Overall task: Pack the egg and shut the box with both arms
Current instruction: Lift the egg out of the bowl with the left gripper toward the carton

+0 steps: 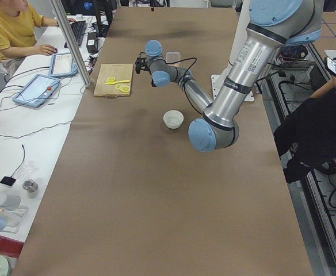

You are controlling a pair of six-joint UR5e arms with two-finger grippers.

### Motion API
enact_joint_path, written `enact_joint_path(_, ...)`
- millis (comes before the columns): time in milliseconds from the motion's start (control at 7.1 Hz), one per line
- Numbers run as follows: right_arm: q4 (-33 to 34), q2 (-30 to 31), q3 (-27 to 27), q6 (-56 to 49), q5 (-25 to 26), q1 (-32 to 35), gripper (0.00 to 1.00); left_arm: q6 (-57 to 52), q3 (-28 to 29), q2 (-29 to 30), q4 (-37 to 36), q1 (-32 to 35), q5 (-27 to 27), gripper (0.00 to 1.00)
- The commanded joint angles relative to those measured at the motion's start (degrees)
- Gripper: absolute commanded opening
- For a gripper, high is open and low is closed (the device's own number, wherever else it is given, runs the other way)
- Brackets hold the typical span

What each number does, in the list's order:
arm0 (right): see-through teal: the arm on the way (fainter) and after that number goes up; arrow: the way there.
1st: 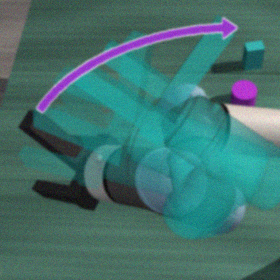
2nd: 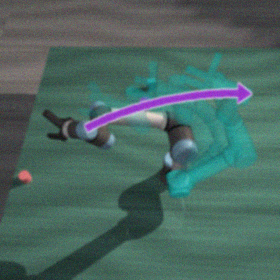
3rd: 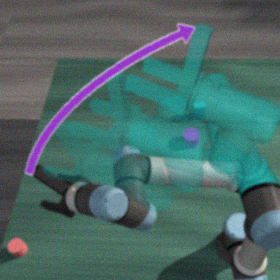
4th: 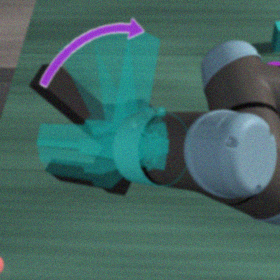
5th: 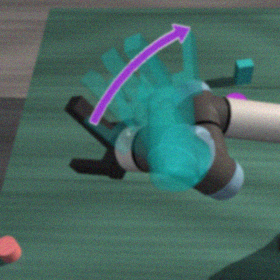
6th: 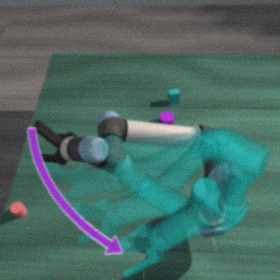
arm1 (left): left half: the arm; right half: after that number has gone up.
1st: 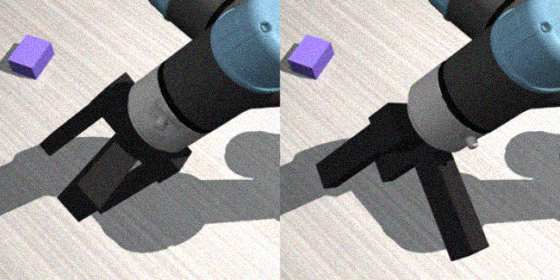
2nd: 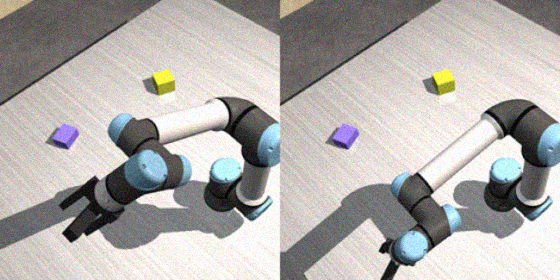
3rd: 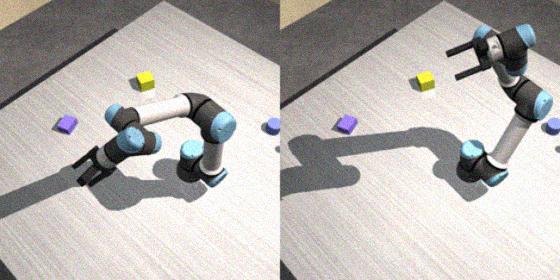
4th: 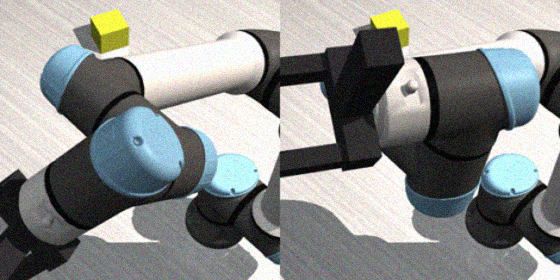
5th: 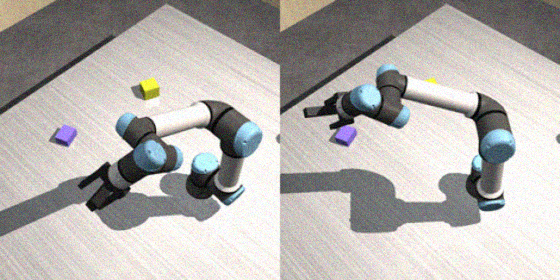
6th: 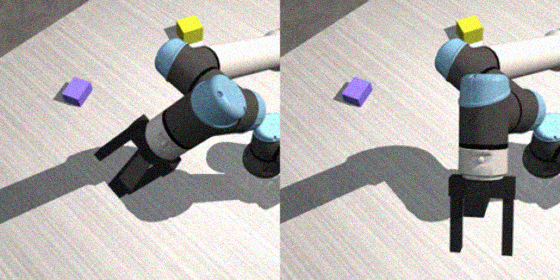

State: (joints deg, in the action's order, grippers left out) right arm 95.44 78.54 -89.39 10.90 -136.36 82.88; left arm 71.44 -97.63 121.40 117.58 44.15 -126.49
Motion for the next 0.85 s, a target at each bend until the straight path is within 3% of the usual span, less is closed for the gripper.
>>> enact_joint_path(0,0.0,0.0,0.0,0.0,0.0,0.0,1.0,6.8,2.8,4.5,3.8,-0.7,0.2,0.56)
enact_joint_path(282,0.0,0.0,-0.1,0.0,0.0,0.0,1.0,10.2,3.1,7.4,4.1,-2.9,3.2,0.56)
enact_joint_path(705,0.0,0.2,-0.2,0.0,-0.1,0.1,1.0,17.0,5.2,10.0,9.2,-10.8,18.4,0.57)
